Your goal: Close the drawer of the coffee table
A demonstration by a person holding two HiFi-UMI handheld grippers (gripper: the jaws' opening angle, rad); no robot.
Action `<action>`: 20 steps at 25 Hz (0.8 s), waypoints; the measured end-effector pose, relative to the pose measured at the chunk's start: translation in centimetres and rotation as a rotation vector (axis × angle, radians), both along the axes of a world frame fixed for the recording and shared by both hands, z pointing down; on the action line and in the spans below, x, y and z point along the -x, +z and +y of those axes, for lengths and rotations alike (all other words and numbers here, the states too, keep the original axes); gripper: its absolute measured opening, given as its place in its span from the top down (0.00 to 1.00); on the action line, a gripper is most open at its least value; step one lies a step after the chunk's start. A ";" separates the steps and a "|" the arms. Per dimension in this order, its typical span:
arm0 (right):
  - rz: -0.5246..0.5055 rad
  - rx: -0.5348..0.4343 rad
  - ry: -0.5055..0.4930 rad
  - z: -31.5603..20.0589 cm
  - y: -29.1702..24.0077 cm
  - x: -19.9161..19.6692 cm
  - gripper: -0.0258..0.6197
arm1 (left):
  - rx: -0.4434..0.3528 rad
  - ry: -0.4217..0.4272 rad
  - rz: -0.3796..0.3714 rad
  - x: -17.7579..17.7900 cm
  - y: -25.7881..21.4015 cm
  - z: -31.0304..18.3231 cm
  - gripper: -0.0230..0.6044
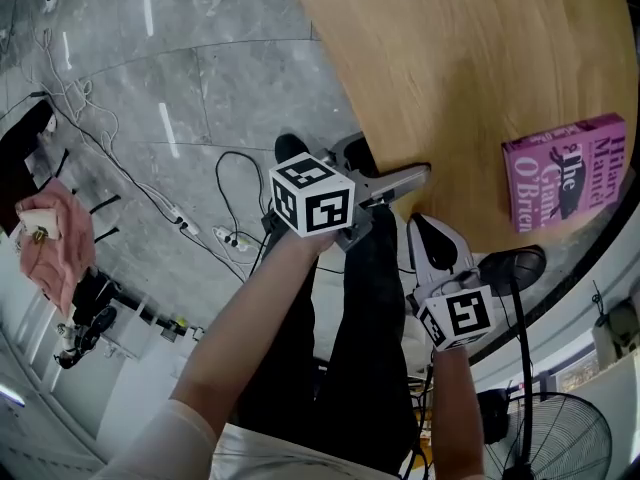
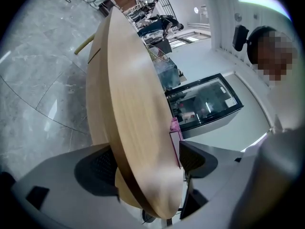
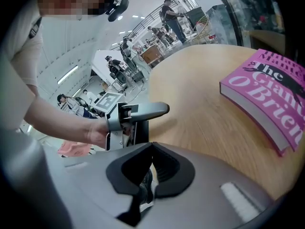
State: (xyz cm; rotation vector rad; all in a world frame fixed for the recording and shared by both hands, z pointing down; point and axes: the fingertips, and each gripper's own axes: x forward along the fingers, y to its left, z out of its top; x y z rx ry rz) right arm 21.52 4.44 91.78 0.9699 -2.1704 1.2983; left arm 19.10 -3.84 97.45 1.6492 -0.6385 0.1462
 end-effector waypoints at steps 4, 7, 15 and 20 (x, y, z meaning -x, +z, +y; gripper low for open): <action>0.006 0.000 0.003 0.3 0.1 -0.1 0.94 | 0.008 -0.024 0.031 0.1 -0.2 -0.2 0.32; 0.019 -0.006 -0.006 0.4 -0.4 0.1 0.94 | 0.022 -0.040 0.042 0.4 -0.1 0.1 0.32; 0.077 -0.046 0.065 -0.9 -3.7 0.9 0.94 | 0.003 0.048 -0.097 3.9 -1.1 1.1 0.32; 0.090 -0.095 0.089 -2.3 -8.1 3.3 0.94 | -0.026 0.063 -0.105 7.6 -5.4 1.2 0.32</action>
